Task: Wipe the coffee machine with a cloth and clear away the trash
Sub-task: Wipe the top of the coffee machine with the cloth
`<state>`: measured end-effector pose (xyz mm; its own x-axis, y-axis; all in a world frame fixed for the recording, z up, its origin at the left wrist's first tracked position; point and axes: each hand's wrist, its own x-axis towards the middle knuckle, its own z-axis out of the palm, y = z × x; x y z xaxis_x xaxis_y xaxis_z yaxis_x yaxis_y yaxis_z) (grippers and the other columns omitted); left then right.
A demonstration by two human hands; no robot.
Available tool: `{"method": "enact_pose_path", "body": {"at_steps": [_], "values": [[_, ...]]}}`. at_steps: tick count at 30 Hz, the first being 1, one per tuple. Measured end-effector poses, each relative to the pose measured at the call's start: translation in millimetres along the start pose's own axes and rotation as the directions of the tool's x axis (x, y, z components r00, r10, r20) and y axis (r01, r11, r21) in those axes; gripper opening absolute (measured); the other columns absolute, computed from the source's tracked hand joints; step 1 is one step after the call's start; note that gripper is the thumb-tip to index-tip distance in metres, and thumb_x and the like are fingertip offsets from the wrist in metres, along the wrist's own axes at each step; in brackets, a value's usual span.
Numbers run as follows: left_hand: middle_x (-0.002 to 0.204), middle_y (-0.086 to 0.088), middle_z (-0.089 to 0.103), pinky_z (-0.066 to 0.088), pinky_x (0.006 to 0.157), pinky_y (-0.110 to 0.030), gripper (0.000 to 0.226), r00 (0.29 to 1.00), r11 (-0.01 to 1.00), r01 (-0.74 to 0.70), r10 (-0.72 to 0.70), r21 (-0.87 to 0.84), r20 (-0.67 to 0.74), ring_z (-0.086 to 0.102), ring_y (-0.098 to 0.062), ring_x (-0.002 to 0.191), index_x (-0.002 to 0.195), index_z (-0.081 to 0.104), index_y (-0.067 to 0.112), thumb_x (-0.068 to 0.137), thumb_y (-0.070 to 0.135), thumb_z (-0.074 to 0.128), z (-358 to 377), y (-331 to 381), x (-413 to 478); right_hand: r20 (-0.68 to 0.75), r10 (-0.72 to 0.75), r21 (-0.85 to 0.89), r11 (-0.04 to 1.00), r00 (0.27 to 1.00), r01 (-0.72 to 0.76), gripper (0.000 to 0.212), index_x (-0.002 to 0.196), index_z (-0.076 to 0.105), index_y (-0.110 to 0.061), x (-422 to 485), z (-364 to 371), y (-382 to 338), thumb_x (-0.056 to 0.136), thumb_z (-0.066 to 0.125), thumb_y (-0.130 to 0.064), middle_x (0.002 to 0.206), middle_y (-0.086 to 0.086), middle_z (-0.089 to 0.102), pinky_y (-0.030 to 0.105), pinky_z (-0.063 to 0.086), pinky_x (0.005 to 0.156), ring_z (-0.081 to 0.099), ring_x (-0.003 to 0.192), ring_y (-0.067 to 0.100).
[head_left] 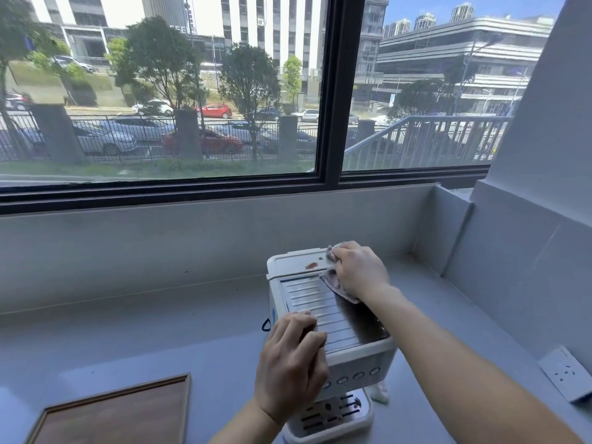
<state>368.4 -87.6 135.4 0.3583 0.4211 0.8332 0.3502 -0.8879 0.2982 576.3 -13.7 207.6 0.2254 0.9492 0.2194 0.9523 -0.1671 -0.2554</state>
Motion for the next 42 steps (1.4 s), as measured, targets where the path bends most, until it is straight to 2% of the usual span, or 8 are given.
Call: {"method": "enact_pose_path", "body": {"at_steps": [7,12,16,21,29,34,38,42], "values": [[0.101,-0.011,0.063,0.05,0.088,-0.044,0.017,1.0,1.0,0.01,-0.01,-0.004,-0.015,0.061,-0.03,0.106,0.088,0.066,0.01,0.091,0.015,0.049,4.1,-0.8,-1.9,-0.096,-0.156,-0.051,0.987,0.983,0.151,0.046,0.108,0.069,-0.027,-25.2,14.6,8.7,0.081,0.033,-0.038,0.119,-0.003,0.064,0.04,0.053,0.084,0.059,0.105,0.034],[0.1,-0.011,0.063,0.051,0.085,-0.044,0.011,1.0,1.0,0.013,-0.013,0.01,0.003,0.061,-0.031,0.104,0.088,0.066,0.01,0.086,0.011,0.055,1.9,0.2,-1.9,0.024,0.024,-0.032,0.999,0.999,-0.023,0.036,0.125,0.064,-0.029,10.1,2.7,-5.3,0.095,0.043,-0.029,0.137,-0.003,0.053,0.034,0.043,0.094,0.051,0.119,0.03],[0.101,-0.011,0.063,0.05,0.09,-0.042,0.01,1.0,1.0,0.013,-0.013,0.004,-0.004,0.06,-0.03,0.104,0.088,0.066,0.01,0.086,0.01,0.056,3.7,-0.4,-2.5,-0.118,-0.171,-0.122,0.98,0.978,0.156,0.052,0.102,0.068,-0.025,-19.1,10.5,-8.1,0.075,0.031,-0.052,0.113,-0.003,0.065,0.032,0.047,0.077,0.061,0.101,0.03],[0.099,-0.012,0.063,0.05,0.087,-0.043,0.011,1.0,1.0,0.006,-0.006,0.013,-0.004,0.061,-0.032,0.102,0.088,0.066,0.009,0.084,0.009,0.056,3.1,-1.7,-0.8,0.097,-0.144,-0.122,0.98,0.985,0.156,0.042,0.129,0.055,-0.037,7.7,2.8,-3.3,0.089,0.049,-0.05,0.137,-0.009,0.052,0.039,0.047,0.098,0.052,0.12,0.028],[0.099,-0.012,0.064,0.05,0.089,-0.042,0.016,1.0,1.0,0.01,-0.011,-0.018,-0.027,0.06,-0.03,0.1,0.088,0.067,0.008,0.088,0.012,0.051,4.4,-0.3,-3.0,-0.197,-0.181,-0.117,0.98,0.964,0.16,0.05,0.103,0.072,-0.023,-46.6,12.1,-5.3,0.077,0.034,-0.041,0.11,-0.001,0.069,0.036,0.054,0.078,0.064,0.096,0.03],[0.098,-0.013,0.064,0.05,0.087,-0.041,0.012,1.0,1.0,0.015,-0.015,0.011,-0.022,0.061,-0.032,0.098,0.086,0.067,0.007,0.083,0.008,0.056,3.6,0.5,0.9,-0.037,-0.019,-0.099,0.995,0.999,0.016,0.047,0.124,0.063,-0.023,-25.5,-6.4,-10.4,0.086,0.042,-0.041,0.135,-0.002,0.055,0.035,0.044,0.095,0.051,0.119,0.028],[0.099,-0.014,0.063,0.049,0.09,-0.039,0.012,0.999,1.0,-0.003,0.003,-0.001,-0.038,0.06,-0.033,0.098,0.086,0.066,0.008,0.085,0.007,0.054,3.4,0.0,0.2,-0.144,-0.228,-0.104,0.971,0.963,0.215,0.05,0.097,0.072,-0.022,-61.6,4.6,-34.5,0.074,0.035,-0.045,0.109,-0.004,0.068,0.036,0.053,0.08,0.065,0.1,0.026],[0.1,-0.014,0.063,0.048,0.094,-0.036,0.013,1.0,1.0,0.006,-0.006,-0.001,-0.029,0.059,-0.031,0.104,0.088,0.066,0.007,0.086,0.008,0.054,3.5,-0.5,1.4,-0.077,-0.259,-0.055,0.965,0.963,0.255,0.045,0.113,0.07,-0.025,-56.5,-2.0,-18.6,0.084,0.038,-0.037,0.125,-0.005,0.064,0.038,0.049,0.094,0.058,0.113,0.026]]}}
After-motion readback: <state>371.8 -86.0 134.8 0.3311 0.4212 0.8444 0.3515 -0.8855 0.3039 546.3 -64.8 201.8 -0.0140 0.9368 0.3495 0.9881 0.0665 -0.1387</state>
